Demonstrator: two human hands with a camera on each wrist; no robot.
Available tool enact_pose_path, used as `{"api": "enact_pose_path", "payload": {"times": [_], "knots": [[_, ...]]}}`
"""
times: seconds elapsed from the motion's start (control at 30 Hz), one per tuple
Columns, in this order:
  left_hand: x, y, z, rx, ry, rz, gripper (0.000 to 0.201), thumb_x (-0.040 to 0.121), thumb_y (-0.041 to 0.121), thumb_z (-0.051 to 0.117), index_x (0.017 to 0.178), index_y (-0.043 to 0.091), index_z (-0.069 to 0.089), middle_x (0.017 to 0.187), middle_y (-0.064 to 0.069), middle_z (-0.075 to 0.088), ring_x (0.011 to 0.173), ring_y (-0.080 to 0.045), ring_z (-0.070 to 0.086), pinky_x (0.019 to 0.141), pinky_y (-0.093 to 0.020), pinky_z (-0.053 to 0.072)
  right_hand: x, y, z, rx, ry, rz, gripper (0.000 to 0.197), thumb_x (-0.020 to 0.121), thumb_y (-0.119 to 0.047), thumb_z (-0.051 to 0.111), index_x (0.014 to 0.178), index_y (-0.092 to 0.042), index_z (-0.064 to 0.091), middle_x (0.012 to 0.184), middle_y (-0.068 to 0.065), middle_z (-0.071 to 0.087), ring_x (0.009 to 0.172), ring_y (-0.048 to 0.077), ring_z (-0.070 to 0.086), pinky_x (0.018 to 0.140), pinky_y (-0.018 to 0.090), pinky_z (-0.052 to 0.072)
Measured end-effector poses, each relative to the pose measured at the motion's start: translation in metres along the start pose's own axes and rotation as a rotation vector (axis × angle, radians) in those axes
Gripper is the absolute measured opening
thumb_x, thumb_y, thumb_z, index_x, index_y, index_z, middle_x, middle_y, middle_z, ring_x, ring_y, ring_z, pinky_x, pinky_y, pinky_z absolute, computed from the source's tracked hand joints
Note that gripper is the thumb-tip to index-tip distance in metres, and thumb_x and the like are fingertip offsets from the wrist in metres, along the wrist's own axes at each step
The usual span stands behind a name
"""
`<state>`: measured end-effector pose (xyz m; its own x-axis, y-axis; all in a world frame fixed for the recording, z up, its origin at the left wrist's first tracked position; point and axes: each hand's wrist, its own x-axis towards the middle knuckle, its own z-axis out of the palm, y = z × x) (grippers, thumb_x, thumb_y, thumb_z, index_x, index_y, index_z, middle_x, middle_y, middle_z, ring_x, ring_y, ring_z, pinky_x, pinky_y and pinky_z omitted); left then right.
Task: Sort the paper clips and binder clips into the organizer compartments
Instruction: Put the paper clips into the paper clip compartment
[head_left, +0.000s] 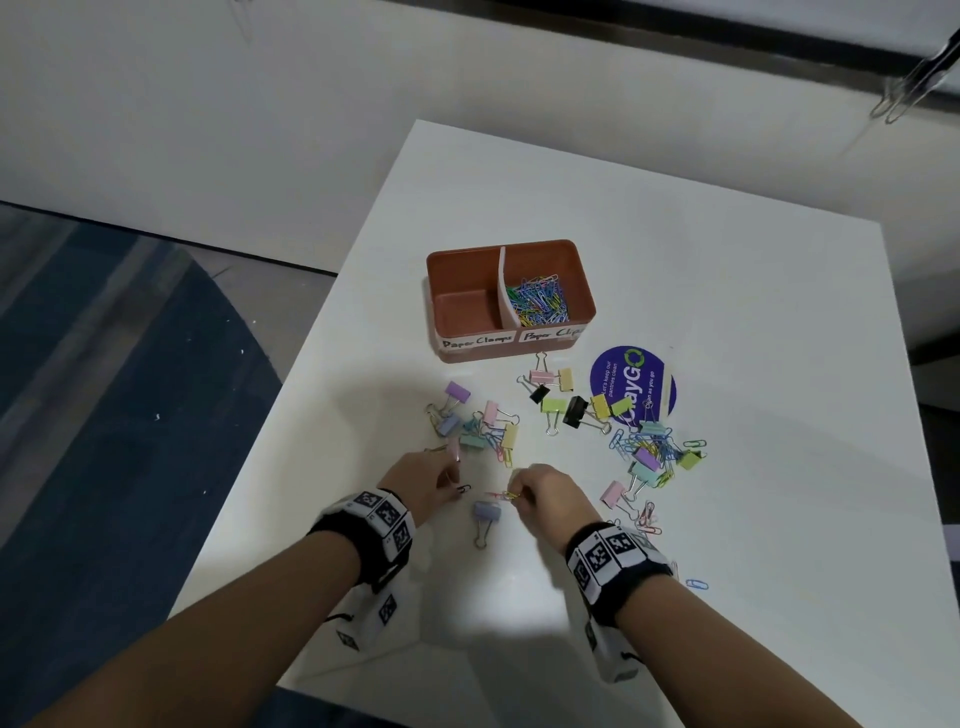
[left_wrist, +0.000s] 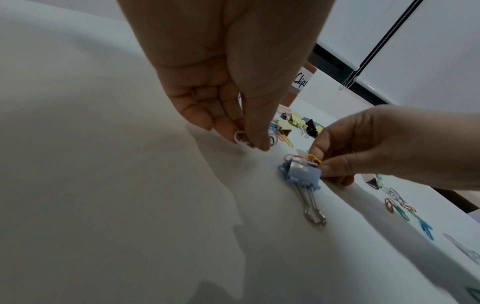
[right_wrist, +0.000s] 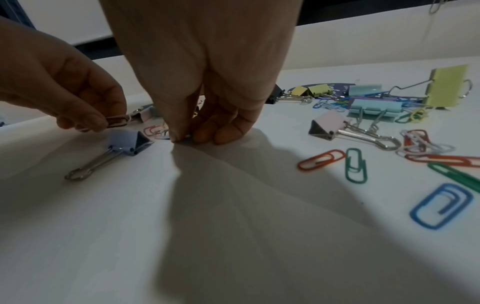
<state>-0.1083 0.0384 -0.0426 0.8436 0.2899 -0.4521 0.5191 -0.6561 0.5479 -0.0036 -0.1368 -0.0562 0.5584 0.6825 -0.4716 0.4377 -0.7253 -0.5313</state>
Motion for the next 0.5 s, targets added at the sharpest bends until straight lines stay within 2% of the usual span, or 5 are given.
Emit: {"api": "enact_pose_path", "payload": {"times": [0.17, 0.27, 0.37, 0.43, 0.5], "knots": [[0.006, 0.010, 0.000, 0.014, 0.012, 0.035, 0.018, 0.083, 0.021, 0.067, 0.097, 0.010, 0.064, 0.099, -0.007, 0.068, 0.092, -0.023, 0.060, 0.075, -0.020, 0.037, -0.001, 0.002, 0.002, 0.058, 0.053, 0.032, 0.010, 0.084, -0.008, 0.056, 0.086, -0.009, 0.066, 0.099, 0.011, 0.061, 0.091, 0.030, 0.060, 0.086, 0.036, 0.048], [0.012, 0.024, 0.005, 0.031, -0.009, 0.064, 0.015, 0.083, 0.020, 0.065, 0.095, 0.011, 0.066, 0.099, -0.006, 0.068, 0.093, -0.022, 0.060, 0.077, -0.022, 0.039, -0.003, 0.007, 0.000, 0.120, 0.091, 0.053, 0.009, 0.082, -0.006, 0.058, 0.083, -0.010, 0.066, 0.095, 0.008, 0.065, 0.088, 0.025, 0.062, 0.084, 0.031, 0.048], [0.014, 0.031, 0.009, 0.074, -0.079, 0.060, 0.016, 0.082, 0.019, 0.065, 0.096, 0.011, 0.066, 0.101, -0.005, 0.069, 0.097, -0.021, 0.061, 0.084, -0.025, 0.044, -0.004, 0.012, -0.003, 0.145, 0.093, 0.075, 0.008, 0.081, -0.007, 0.061, 0.080, -0.014, 0.065, 0.084, 0.003, 0.066, 0.079, 0.021, 0.061, 0.075, 0.024, 0.047], [0.012, 0.028, 0.011, 0.103, -0.136, 0.052, 0.016, 0.082, 0.017, 0.066, 0.096, 0.010, 0.066, 0.102, -0.006, 0.069, 0.098, -0.021, 0.062, 0.086, -0.026, 0.045, -0.005, 0.014, -0.004, 0.151, 0.081, 0.077, 0.010, 0.082, -0.006, 0.061, 0.083, -0.015, 0.066, 0.079, 0.000, 0.062, 0.075, 0.019, 0.059, 0.073, 0.023, 0.046], [0.011, 0.023, 0.012, 0.101, -0.144, 0.046, 0.015, 0.081, 0.015, 0.066, 0.096, 0.011, 0.065, 0.102, -0.006, 0.069, 0.097, -0.020, 0.063, 0.084, -0.025, 0.045, -0.004, 0.013, -0.006, 0.157, 0.061, 0.072, 0.011, 0.083, -0.007, 0.060, 0.087, -0.016, 0.066, 0.081, 0.003, 0.066, 0.077, 0.022, 0.062, 0.075, 0.026, 0.049]]}}
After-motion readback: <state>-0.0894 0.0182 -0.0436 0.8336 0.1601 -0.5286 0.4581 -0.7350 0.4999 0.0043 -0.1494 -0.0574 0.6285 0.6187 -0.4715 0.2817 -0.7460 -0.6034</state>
